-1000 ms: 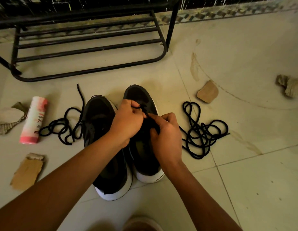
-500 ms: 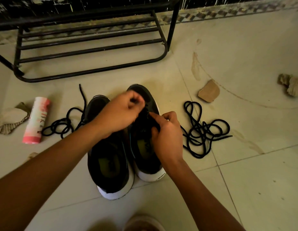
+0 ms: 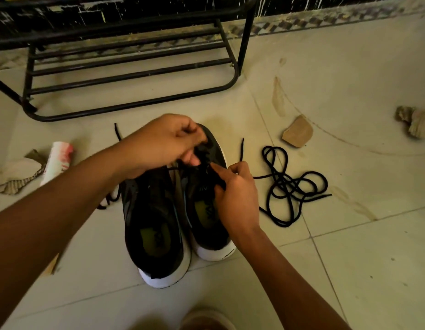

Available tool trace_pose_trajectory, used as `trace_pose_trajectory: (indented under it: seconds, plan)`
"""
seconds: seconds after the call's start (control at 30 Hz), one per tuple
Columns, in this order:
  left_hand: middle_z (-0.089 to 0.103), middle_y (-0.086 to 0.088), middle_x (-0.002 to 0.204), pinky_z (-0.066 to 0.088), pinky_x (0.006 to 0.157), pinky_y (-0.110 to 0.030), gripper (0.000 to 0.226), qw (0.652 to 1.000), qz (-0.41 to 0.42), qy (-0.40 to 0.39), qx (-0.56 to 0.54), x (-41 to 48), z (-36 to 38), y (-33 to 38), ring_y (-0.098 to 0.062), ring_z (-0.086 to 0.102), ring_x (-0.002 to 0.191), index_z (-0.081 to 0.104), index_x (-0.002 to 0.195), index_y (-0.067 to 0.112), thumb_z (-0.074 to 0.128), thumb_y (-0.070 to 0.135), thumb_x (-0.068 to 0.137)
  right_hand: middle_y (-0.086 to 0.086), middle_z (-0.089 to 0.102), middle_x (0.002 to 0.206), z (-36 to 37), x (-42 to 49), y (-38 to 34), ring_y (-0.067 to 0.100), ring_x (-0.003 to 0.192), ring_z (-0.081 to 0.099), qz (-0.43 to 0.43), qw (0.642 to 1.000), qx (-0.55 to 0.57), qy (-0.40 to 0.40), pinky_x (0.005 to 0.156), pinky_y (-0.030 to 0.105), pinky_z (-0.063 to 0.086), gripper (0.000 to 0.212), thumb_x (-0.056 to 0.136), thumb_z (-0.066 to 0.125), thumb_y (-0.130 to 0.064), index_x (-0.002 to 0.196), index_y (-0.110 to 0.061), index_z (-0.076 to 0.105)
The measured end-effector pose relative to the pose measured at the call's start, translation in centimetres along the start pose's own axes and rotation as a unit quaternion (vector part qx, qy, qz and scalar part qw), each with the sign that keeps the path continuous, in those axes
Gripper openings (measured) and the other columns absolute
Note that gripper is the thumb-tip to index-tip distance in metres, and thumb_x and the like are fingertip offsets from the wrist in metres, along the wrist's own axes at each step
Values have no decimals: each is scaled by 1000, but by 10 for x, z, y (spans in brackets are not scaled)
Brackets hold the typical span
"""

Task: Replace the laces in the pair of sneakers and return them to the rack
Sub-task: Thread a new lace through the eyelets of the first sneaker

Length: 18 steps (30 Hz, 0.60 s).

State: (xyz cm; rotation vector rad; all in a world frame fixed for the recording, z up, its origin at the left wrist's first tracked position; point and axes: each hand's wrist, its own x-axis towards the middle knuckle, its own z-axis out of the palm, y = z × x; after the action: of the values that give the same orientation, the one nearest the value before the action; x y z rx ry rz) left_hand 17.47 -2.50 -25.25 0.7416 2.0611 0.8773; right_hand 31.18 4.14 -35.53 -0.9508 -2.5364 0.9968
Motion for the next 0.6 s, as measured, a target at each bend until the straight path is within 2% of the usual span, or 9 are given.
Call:
trace_pose_trajectory:
  seconds: [0.07, 0.1, 0.2, 0.3, 0.37, 0.43, 0.47, 0.53, 0.6]
  plan:
    - [45, 6, 47, 54, 59, -25, 15, 978, -29, -13, -207, -2, -3, 3, -9, 52, 44, 57, 95, 17, 43, 15, 97, -2, 39, 99, -2, 0, 2, 18, 90, 48, 4, 1000, -4, 1, 72, 24, 45, 49, 89, 51, -4, 132, -27, 54]
    - [42, 7, 48, 48, 46, -21, 15, 972, -52, -28, -228, -2, -7, -1, -6, 41, 38, 57, 95, 16, 42, 14, 97, -2, 39, 100, -3, 0, 3, 18, 90, 48, 7, 1000, -5, 0, 73, 24, 46, 49, 90, 51, -4, 133, -27, 53]
    - [43, 5, 49, 25, 33, -16, 13, 985, -128, -116, 19, 1, -29, -18, -2, 29, 33, 59, 93, 13, 46, 15, 96, -2, 39, 101, -4, 1, 4, 18, 92, 49, 15, 1000, -3, 0, 79, 26, 49, 48, 90, 52, -5, 133, -27, 53]
    - [43, 6, 44, 31, 36, -17, 37, 952, -153, -193, 184, -2, -52, -20, -5, 37, 34, 68, 80, 13, 69, 50, 75, 0, 42, 104, -3, 1, 1, 18, 94, 49, 10, 1000, 4, -5, 81, 29, 51, 48, 90, 52, -5, 133, -27, 53]
    - [45, 5, 44, 47, 50, -20, 63, 975, -86, -182, 96, 0, -62, -24, -10, 54, 47, 70, 70, 20, 71, 76, 42, 0, 42, 104, -3, 2, -1, 18, 94, 49, 0, 1000, 2, -10, 79, 28, 50, 48, 90, 51, -5, 133, -27, 52]
    - [44, 3, 44, 57, 72, -28, 54, 982, -21, -148, -114, -1, -64, -26, -14, 64, 61, 67, 64, 21, 78, 69, 43, -1, 41, 103, -4, 3, 1, 18, 93, 49, -2, 1000, -4, -8, 77, 26, 49, 48, 90, 51, -5, 134, -27, 52]
    - [41, 4, 43, 58, 73, -29, 45, 968, -1, -143, -204, -3, -63, -27, -13, 61, 57, 65, 64, 20, 81, 60, 50, -2, 40, 102, -4, 3, 2, 17, 93, 49, 0, 1000, -6, -7, 77, 25, 49, 49, 90, 51, -5, 134, -27, 52]
    - [34, 7, 40, 53, 50, -22, 30, 953, 5, -132, -272, -4, -59, -29, -6, 41, 39, 62, 63, 18, 74, 45, 64, -2, 40, 103, -5, 3, 3, 18, 93, 49, 2, 1000, -8, -8, 78, 26, 49, 49, 91, 51, -5, 134, -27, 51]
    - [32, 7, 38, 35, 36, -17, 29, 976, -23, -123, -177, -5, -61, -32, -4, 29, 33, 61, 60, 16, 62, 44, 68, 0, 42, 105, -5, 4, 1, 18, 95, 48, -1, 1000, -11, -13, 80, 26, 49, 49, 91, 51, -5, 135, -27, 51]
